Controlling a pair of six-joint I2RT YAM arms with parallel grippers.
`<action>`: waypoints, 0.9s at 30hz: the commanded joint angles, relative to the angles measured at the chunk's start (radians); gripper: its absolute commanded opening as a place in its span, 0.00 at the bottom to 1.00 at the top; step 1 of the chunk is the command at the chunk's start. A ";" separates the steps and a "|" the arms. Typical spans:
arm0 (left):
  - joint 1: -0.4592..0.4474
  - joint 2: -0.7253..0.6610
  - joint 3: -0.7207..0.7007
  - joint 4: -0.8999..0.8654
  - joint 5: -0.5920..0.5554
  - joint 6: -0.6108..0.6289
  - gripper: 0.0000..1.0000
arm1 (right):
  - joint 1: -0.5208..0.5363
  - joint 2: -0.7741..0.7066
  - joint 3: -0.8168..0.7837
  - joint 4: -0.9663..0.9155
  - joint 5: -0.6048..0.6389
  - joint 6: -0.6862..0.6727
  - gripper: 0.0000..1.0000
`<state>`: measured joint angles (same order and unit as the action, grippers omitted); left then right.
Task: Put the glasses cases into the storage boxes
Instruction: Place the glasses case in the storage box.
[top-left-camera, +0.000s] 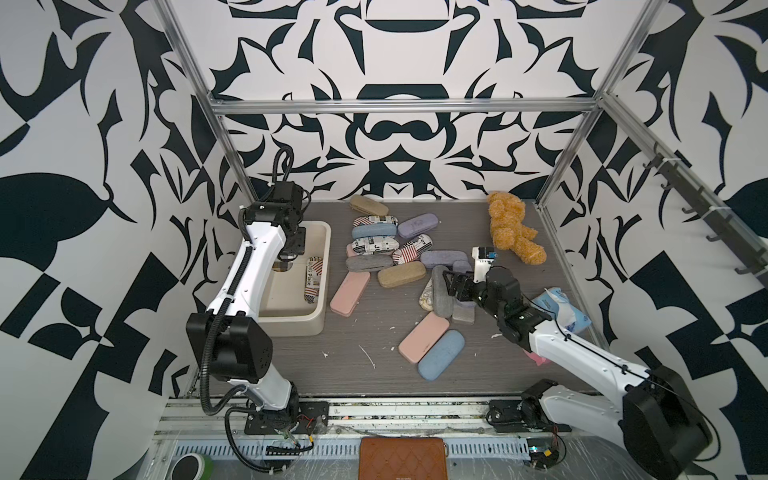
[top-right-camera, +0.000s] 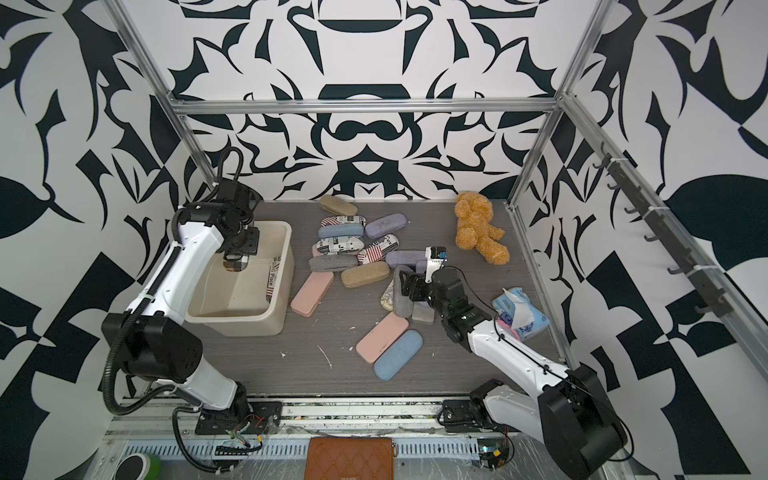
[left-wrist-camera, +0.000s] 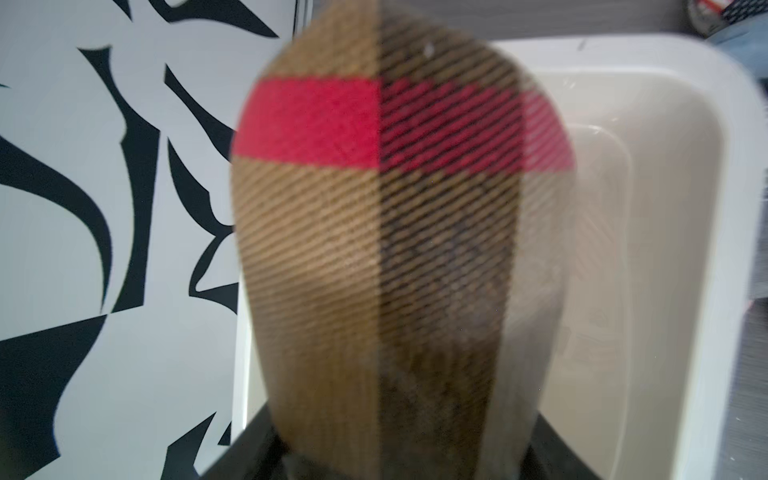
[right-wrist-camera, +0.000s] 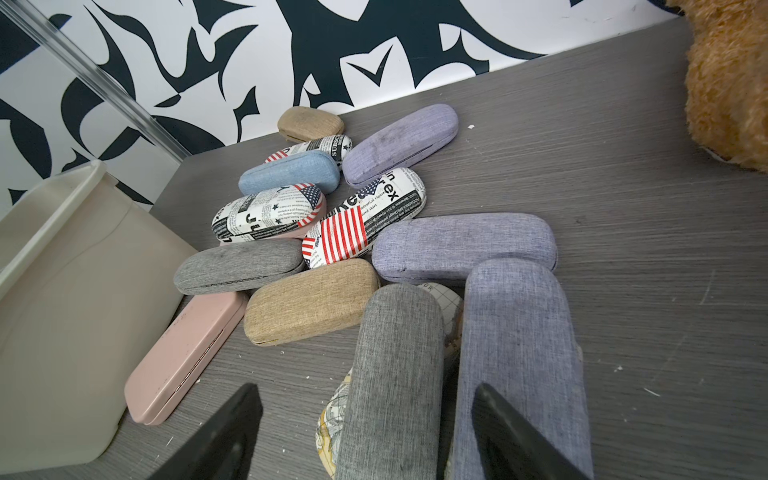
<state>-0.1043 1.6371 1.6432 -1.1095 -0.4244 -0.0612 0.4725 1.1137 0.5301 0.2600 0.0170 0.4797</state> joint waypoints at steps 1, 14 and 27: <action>0.012 0.063 -0.025 -0.031 0.062 0.002 0.59 | -0.002 -0.017 0.036 0.030 -0.005 0.001 0.82; 0.012 0.308 0.008 0.011 0.193 -0.009 0.62 | -0.002 -0.027 0.038 0.010 0.032 -0.013 0.82; -0.006 0.300 0.052 0.013 0.140 -0.033 0.81 | -0.002 0.006 0.047 0.008 0.024 -0.015 0.85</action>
<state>-0.1017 1.9823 1.6554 -1.0752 -0.2596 -0.0792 0.4725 1.1145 0.5369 0.2512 0.0307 0.4713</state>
